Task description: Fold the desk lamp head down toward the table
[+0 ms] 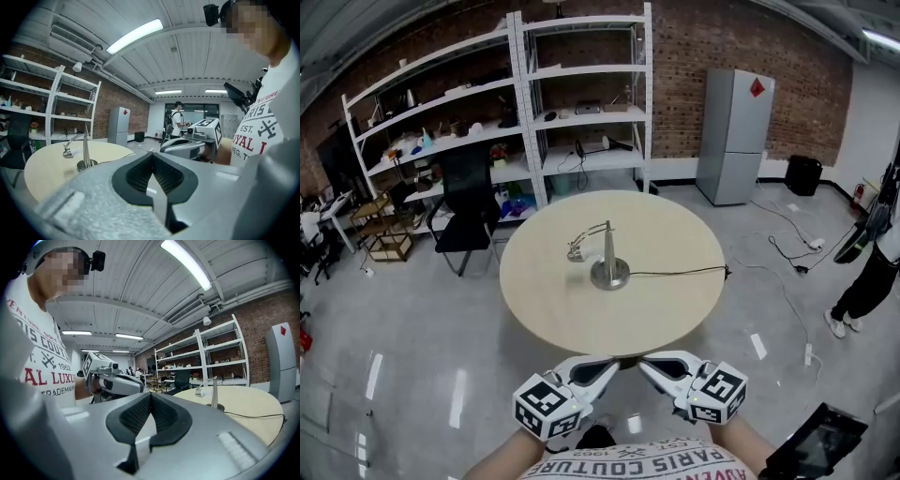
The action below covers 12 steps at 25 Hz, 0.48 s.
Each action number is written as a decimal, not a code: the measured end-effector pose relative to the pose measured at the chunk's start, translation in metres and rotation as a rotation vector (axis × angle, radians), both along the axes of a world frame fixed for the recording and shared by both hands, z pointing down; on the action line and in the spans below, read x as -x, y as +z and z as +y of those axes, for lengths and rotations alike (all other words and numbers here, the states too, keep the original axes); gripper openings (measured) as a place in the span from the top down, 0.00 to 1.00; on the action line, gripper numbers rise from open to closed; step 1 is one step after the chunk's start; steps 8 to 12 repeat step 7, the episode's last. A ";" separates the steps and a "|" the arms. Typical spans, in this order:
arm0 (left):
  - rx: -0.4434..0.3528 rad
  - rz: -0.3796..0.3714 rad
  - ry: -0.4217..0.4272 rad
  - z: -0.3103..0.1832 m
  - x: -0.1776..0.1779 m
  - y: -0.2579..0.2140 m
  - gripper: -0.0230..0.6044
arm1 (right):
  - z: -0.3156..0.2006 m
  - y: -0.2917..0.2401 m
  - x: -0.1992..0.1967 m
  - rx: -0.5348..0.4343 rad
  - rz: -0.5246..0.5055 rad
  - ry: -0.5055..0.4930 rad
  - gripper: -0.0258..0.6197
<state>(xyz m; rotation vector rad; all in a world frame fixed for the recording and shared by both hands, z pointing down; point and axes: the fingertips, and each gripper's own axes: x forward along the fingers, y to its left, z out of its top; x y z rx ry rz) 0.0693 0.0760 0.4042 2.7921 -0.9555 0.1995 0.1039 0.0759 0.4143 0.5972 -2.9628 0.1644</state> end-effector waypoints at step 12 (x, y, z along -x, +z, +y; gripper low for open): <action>-0.003 -0.008 0.003 0.013 -0.008 0.002 0.97 | 0.014 -0.001 -0.002 -0.008 -0.007 -0.006 0.96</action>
